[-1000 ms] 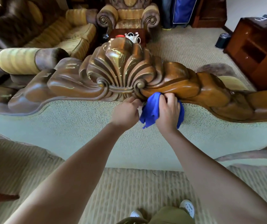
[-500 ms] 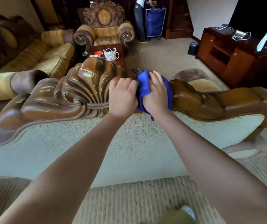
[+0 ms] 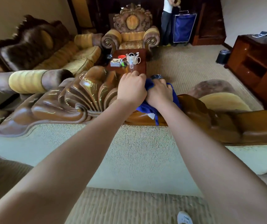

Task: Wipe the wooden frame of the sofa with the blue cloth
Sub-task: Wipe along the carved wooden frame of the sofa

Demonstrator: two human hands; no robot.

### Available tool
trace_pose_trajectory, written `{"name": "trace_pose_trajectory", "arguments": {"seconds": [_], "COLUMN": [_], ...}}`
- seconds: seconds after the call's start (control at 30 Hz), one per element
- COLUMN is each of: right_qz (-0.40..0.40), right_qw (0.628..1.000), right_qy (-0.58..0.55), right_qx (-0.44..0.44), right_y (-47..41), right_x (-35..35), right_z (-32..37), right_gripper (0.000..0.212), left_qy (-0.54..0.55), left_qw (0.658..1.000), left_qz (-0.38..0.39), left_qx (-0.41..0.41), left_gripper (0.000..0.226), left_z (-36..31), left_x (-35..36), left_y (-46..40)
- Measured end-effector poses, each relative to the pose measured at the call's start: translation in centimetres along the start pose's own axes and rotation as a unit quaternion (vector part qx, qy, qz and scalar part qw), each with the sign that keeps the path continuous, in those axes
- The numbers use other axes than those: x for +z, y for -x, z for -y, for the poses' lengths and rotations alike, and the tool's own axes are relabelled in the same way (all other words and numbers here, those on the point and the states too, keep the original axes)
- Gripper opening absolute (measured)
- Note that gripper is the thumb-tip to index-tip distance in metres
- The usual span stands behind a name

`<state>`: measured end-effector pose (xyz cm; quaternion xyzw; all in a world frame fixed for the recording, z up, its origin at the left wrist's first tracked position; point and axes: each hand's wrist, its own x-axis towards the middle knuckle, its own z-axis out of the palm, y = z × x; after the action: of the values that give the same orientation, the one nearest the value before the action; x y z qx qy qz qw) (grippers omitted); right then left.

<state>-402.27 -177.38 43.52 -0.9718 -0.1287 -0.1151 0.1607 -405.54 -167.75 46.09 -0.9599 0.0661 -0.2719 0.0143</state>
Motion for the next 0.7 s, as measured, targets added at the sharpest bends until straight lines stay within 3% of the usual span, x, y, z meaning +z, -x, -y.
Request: {"name": "trace_pose_trajectory", "arguments": {"seconds": [0.1,0.23,0.33,0.53,0.7], "right_qz": [0.087,0.134,0.173,0.193,0.173], "right_qw": [0.996,0.987,0.975,0.960,0.962], "right_qy": [-0.005,-0.082,-0.136,-0.190,-0.183], "right_qx": [-0.014,-0.031,-0.039,-0.068,-0.107], "right_y": [-1.8,-3.2,-3.8,-4.3,-4.5], "right_x": [-1.1,-1.9,-2.1,-1.8,-1.9], "right_z": [-1.0,-2.1,-3.0,-4.3,-5.3], "right_gripper": [0.035,0.037,0.025,0.018,0.027], "left_qy": [-0.022,-0.011,-0.004,0.023,0.067], "left_qw": [0.998,0.990,0.982,0.969,0.960], "left_qz": [0.044,0.106,0.138,0.117,0.096], "left_qx": [-0.038,-0.088,-0.127,-0.216,-0.254], "left_gripper": [0.020,0.025,0.028,0.028,0.048], "left_z": [-0.8,-1.5,-1.5,-3.2,-3.5], "left_x": [0.0,0.0,0.1,0.6,1.2], "left_y": [-1.2,-2.8,-3.7,-3.4,-3.3]}}
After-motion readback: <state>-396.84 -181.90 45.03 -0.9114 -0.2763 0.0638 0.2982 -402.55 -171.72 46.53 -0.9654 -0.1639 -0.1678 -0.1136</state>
